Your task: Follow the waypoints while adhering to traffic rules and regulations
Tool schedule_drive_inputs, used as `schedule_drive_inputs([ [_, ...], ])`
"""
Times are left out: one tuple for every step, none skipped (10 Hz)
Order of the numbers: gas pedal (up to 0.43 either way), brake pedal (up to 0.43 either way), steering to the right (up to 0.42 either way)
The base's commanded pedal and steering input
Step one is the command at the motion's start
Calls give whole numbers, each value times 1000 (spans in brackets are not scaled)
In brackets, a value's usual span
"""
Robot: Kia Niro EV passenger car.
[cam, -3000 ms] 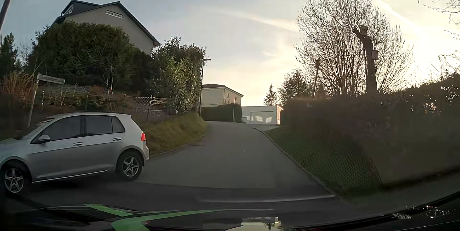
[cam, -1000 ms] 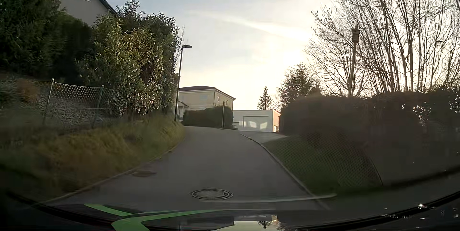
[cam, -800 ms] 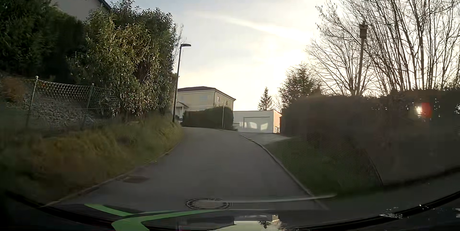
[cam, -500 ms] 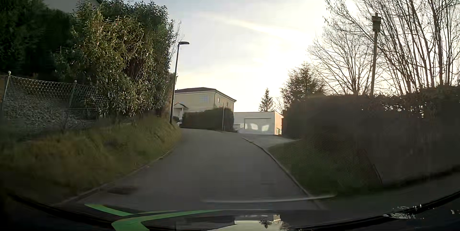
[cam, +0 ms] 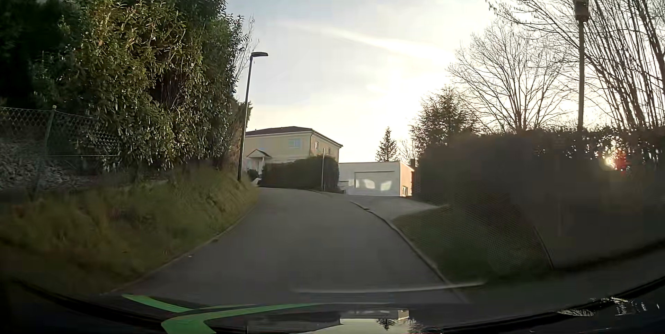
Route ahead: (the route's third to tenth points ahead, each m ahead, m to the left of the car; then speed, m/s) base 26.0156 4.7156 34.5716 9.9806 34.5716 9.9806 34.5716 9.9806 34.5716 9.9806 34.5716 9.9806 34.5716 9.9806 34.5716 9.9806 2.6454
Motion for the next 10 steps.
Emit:
schedule_drive_inputs([
  [220,0,-8],
  [220,0,-8],
  [220,0,-8],
  [220,0,-8],
  [220,0,-8],
  [220,0,-8],
  [220,0,-8],
  [220,0,-9],
  [220,0,-12],
  [220,0,-14],
])
